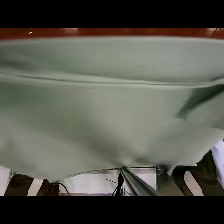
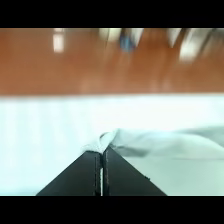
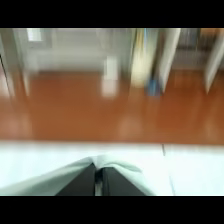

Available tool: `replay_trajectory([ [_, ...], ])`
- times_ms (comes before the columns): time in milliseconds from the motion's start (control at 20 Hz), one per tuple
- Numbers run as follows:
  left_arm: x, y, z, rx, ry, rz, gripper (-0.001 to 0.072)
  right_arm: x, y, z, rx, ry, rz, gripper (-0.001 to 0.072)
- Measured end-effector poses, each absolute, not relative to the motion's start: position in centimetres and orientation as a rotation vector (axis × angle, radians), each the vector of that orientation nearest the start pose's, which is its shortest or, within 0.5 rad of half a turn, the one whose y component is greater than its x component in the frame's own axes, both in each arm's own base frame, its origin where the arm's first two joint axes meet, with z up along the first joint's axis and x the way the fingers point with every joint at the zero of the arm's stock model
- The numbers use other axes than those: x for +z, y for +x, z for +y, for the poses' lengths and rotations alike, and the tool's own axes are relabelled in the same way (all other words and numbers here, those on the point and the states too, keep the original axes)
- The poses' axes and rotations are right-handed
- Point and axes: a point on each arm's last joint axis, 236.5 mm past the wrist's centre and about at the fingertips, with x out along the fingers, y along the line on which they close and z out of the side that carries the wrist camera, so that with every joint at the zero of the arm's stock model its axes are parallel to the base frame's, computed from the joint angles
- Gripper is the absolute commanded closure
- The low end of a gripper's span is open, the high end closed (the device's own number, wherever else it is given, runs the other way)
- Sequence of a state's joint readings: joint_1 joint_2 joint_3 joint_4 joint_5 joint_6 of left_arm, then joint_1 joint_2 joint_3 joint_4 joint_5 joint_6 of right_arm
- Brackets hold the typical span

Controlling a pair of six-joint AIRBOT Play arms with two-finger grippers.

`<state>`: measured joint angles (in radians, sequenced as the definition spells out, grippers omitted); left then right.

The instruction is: Fold the shirts.

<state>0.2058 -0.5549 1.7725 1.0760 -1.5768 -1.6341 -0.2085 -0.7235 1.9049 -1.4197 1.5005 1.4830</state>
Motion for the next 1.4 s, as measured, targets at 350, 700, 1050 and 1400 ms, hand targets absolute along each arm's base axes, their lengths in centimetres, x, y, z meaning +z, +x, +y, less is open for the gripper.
replay_trajectory([
  [350,27.6,25.4,-6.1,-0.260,-0.305,0.783,0.0688,29.5,34.0,-2.0,0.039,0.002,0.863,0.0674],
  [700,15.3,40.2,-4.7,-0.309,-0.438,0.943,0.0687,17.4,50.4,0.5,0.106,0.015,0.916,0.0673],
  [1050,7.4,51.2,-3.5,-0.276,-0.519,0.836,0.0688,10.1,59.1,1.3,0.066,0.151,0.828,0.0673],
  [1400,-0.1,55.1,-3.1,-0.206,-0.519,0.843,0.0688,3.3,62.2,1.1,0.032,0.213,0.852,0.0673],
])
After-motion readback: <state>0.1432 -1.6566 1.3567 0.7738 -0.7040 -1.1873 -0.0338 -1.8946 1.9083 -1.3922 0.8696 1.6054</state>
